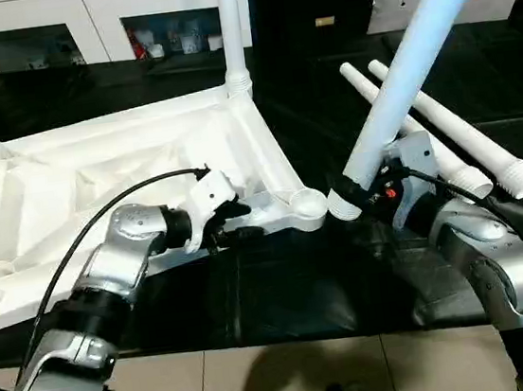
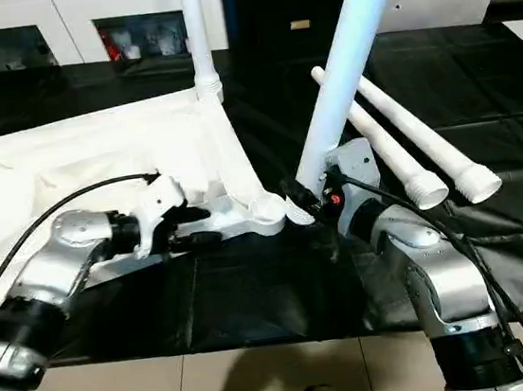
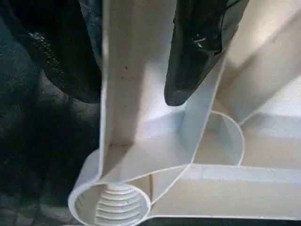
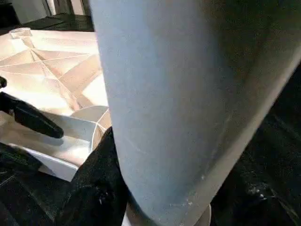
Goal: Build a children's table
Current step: Insert table leg to table base
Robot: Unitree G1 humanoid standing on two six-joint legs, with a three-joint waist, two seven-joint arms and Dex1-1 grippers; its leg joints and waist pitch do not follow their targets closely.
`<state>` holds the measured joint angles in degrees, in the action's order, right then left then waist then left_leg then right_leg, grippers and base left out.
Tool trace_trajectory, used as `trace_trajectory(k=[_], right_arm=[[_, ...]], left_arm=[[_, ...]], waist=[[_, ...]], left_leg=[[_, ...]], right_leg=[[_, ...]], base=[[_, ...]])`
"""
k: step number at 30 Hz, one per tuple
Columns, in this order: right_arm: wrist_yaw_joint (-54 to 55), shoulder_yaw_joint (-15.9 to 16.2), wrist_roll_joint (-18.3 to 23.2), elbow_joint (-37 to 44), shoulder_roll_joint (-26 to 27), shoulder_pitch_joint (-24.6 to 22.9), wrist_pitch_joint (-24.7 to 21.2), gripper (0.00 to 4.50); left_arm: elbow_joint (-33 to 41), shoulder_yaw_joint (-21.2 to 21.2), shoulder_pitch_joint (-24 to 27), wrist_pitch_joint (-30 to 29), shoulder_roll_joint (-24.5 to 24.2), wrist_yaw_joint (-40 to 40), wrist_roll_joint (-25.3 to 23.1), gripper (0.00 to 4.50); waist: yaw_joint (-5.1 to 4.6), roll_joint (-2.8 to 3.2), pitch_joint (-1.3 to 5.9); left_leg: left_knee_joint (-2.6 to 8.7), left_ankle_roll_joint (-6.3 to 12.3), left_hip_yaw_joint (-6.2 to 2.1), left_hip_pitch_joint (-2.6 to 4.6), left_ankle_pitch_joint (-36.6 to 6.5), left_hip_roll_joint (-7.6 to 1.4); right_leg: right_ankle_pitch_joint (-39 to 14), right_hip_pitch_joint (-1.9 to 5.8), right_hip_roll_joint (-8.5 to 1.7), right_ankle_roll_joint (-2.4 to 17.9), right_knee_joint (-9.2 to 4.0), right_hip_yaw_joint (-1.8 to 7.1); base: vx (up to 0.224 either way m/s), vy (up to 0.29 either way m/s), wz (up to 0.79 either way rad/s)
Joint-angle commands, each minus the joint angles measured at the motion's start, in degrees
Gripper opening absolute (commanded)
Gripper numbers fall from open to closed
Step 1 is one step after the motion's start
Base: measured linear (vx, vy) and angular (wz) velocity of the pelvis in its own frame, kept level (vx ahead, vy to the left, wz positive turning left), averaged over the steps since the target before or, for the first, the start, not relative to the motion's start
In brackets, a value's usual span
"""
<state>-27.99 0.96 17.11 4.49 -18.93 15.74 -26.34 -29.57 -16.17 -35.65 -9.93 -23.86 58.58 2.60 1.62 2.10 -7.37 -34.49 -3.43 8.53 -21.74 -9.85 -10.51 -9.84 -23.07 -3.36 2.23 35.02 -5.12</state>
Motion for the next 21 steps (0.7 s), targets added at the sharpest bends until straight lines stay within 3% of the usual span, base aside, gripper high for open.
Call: trace_trajectory(k=[1, 9, 10, 21], right_arm=[[-0.1, 0.2, -0.4, 1.1, -0.2, -0.3, -0.7, 1.89], [-0.3, 0.5, -0.3, 1.0, -0.3, 0.0, -0.9, 1.89], [-0.4, 0.5, -0.3, 1.1, -0.4, -0.1, -0.9, 1.89], [-0.6, 0.7, -0.4, 1.1, -0.6, 0.2, -1.3, 1.89]], left_arm=[[1.4, -0.7, 1.2, -1.0, -0.7, 0.6, -1.0, 2.05], [2.3, -1.2, 1.7, -2.3, 0.4, -0.3, -0.9, 1.45], [2.7, -1.3, 1.9, -2.4, 0.5, -0.2, -0.8, 1.27], [5.8, -1.6, 3.4, -4.4, 0.0, 0.6, -0.9, 0.51]], waist=[[-0.15, -0.14, 5.29], [-0.12, -0.20, 5.12], [-0.20, -0.63, 5.10], [-0.33, -0.26, 4.90]], left_leg=[[3.57, 3.19, -0.09, 0.64, -9.5, -2.02], [3.58, 3.11, -0.04, 0.60, -9.8, -1.87], [3.62, 3.16, -0.01, 0.55, -9.8, -1.91], [3.70, 3.38, -0.06, 0.58, -9.9, -1.89]], right_leg=[[-15.5, 3.53, -4.55, 10.7, -4.94, 3.41], [-17.9, 3.42, -4.53, 9.5, -5.27, 3.38], [-18.1, 3.43, -4.56, 9.3, -5.27, 3.41], [-18.2, 3.24, -4.46, 9.0, -5.34, 3.38]], base=[[0.000, 0.000, 0.00], [0.000, 0.000, 0.00], [0.000, 0.000, 0.00], [0.000, 0.000, 0.00]])
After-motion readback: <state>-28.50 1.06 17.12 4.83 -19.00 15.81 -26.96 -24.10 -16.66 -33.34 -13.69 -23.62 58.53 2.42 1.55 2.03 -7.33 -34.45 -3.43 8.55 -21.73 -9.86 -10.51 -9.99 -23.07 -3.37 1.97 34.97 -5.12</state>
